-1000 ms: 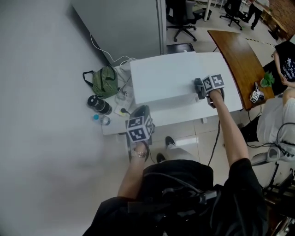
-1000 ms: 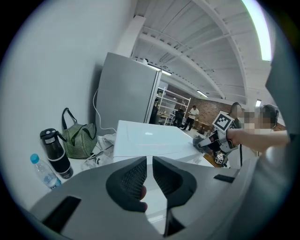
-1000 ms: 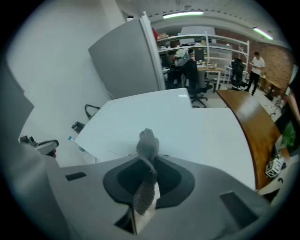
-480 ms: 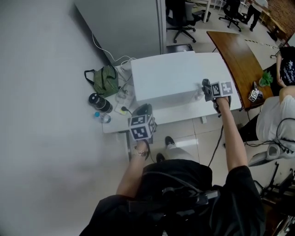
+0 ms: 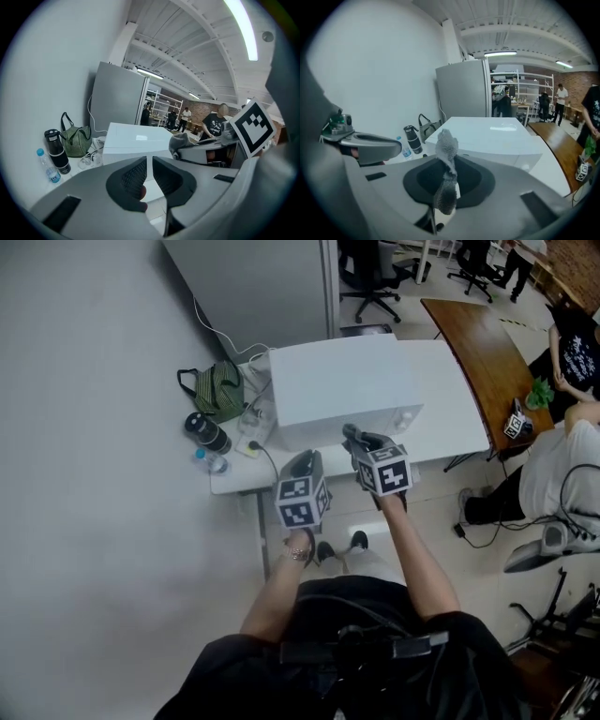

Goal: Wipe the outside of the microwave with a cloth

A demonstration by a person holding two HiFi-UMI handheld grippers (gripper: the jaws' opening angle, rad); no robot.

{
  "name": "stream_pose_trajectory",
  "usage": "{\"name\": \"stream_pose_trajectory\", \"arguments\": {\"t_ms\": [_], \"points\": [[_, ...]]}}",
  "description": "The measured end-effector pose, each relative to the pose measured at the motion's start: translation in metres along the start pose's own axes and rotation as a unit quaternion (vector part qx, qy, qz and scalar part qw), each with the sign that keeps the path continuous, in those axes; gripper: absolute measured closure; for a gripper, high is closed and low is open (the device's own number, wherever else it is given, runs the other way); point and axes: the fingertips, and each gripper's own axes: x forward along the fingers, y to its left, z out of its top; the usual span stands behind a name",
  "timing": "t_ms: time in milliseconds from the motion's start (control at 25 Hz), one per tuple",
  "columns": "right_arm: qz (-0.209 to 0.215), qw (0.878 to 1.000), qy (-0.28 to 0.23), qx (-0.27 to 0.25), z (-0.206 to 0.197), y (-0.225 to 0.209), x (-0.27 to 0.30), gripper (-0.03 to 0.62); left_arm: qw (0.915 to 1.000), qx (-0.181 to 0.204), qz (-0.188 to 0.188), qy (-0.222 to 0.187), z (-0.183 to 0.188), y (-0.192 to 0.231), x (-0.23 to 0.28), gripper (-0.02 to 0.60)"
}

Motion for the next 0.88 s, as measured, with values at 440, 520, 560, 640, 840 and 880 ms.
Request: {"name": "stream_pose_trajectory", "arguments": {"t_ms": [440,520,560,640,840,880], "points": [[0.037,0.998,-0.022,0.037,-0.071,0.023,-0.069,0.543,0.9994,0.019,0.027,0.006,-0.044,-0.077,-0.055,0.537],[0.054,0.998,-0.017,0.037,-0.087,0.032,-0.082,0.543,0.9992,0.019,0.034,0.009,-0.055,-0.091,-0.064,0.537],[0.061,0.998,-0.011,0.033,-0.095,0.037,-0.087,0.543,0.9992,0.016,0.036,0.012,-0.061,-0.098,-0.068,0.537],[0.072,0.997,0.000,0.027,-0.108,0.045,-0.096,0.543,0.9991,0.011,0.036,0.016,-0.070,-0.111,-0.075,0.537],[0.079,0.997,-0.002,0.024,-0.115,0.058,-0.107,0.543,0.9990,0.024,0.033,0.016,-0.073,-0.122,-0.090,0.537],[0.077,0.997,-0.003,0.022,-0.113,0.057,-0.107,0.543,0.9991,0.025,0.032,0.013,-0.070,-0.122,-0.091,0.537]]}}
